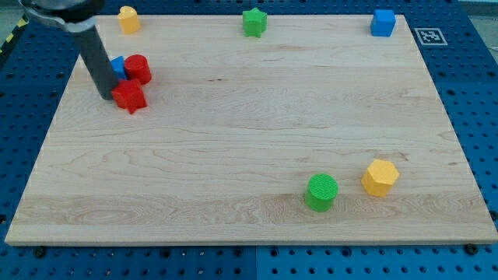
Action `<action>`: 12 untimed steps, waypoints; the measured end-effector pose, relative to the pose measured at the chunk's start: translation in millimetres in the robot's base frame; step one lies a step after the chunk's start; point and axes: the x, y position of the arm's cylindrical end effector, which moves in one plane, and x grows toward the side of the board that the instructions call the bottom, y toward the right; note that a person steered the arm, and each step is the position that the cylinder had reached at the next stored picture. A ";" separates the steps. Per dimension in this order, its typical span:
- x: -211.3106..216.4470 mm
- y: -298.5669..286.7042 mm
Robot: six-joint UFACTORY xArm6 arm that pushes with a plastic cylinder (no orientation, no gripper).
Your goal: Push the blue triangle to the center right
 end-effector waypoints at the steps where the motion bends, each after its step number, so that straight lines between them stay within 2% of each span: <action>1: 17.1 22.4; 2: 17.5 -15.2; 3: -15.9 -68.9; 4: -63.2 -67.7; 6: -68.0 -35.6; 9: 22.1 32.4; 11: 56.5 104.8; 12: 56.5 75.7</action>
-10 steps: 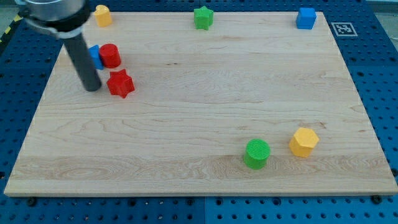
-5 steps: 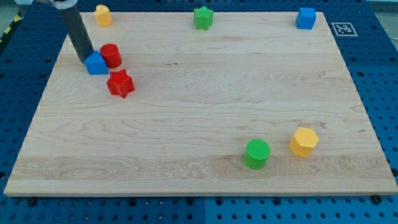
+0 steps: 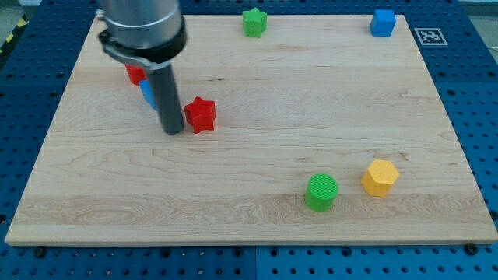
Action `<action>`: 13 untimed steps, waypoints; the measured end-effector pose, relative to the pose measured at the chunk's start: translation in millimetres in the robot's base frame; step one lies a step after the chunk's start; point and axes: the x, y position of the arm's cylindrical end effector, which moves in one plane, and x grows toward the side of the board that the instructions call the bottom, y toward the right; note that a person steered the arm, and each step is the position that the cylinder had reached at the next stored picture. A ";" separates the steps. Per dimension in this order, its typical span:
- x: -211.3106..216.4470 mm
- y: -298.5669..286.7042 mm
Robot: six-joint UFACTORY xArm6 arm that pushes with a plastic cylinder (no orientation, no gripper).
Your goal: Push the blue triangle to the center right
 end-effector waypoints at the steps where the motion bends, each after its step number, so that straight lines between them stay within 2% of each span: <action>1: -20.0 -62.7; 2: -61.5 -64.5; 4: -64.0 -18.0; 7: -64.0 3.0; 8: -64.0 30.9; 13: -59.1 279.6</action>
